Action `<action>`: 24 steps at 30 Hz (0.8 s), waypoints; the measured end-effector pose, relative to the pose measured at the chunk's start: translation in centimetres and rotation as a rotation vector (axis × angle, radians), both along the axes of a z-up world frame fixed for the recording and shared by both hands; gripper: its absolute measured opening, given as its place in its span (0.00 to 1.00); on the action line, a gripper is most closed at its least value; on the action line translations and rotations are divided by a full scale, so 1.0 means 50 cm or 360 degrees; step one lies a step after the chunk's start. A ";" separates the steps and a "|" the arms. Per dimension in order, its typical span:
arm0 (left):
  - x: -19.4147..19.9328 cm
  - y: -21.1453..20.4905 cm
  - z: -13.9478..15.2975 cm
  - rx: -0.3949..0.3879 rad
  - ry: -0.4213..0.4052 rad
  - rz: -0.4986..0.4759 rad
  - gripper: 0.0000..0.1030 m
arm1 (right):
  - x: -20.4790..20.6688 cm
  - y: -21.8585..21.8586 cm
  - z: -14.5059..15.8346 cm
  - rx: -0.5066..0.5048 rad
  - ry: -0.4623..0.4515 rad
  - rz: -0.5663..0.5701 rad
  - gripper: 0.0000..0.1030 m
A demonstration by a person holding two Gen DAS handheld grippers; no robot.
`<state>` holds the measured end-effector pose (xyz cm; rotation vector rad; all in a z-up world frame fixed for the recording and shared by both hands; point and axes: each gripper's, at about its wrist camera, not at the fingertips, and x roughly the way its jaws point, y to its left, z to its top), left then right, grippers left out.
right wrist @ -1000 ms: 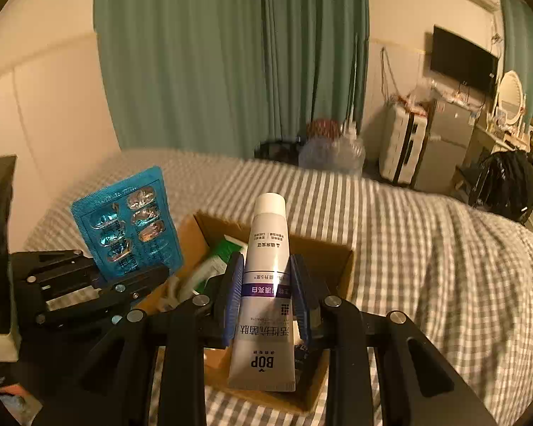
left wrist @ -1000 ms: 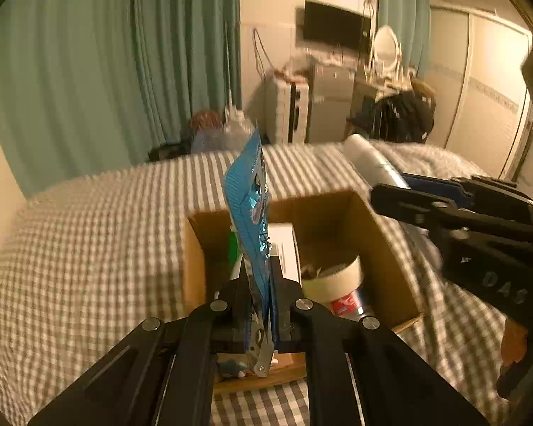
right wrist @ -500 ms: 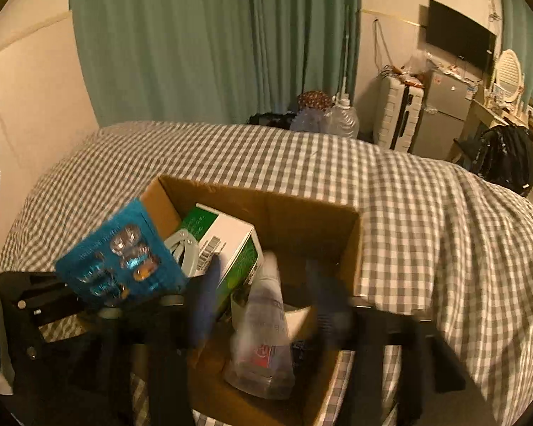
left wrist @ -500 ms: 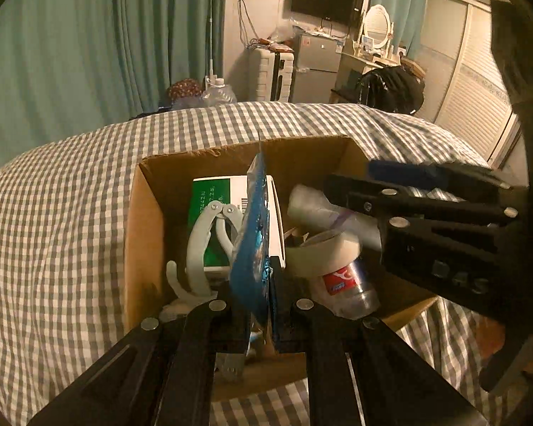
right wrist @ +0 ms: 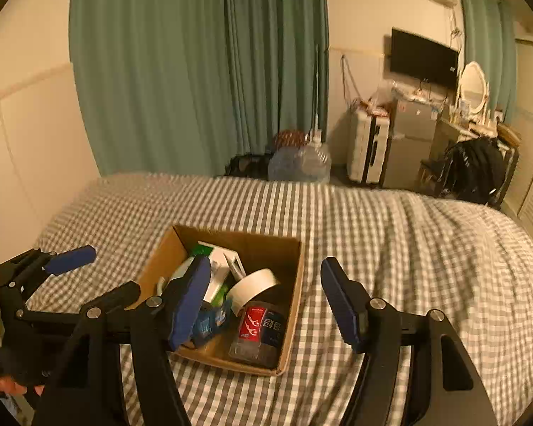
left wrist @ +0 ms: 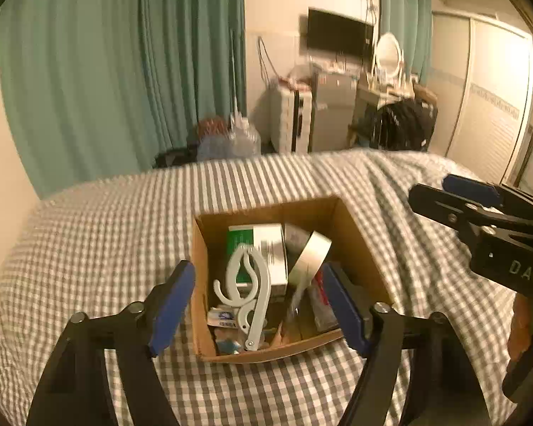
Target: Organize objects
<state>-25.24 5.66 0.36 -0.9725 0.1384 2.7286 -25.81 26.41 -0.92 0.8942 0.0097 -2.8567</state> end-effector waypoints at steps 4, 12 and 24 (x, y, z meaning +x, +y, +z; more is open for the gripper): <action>0.058 -0.014 0.071 0.0038 0.0123 0.0031 0.85 | 0.070 -0.002 0.068 0.0015 0.0115 -0.0017 0.69; 0.195 -0.043 0.193 0.0067 0.0451 0.0125 1.00 | 0.214 -0.016 0.182 0.0038 0.0377 -0.0041 0.89; 0.299 -0.102 0.140 0.0207 0.0702 0.0413 1.00 | 0.310 0.030 0.060 -0.0089 0.0676 -0.0235 1.00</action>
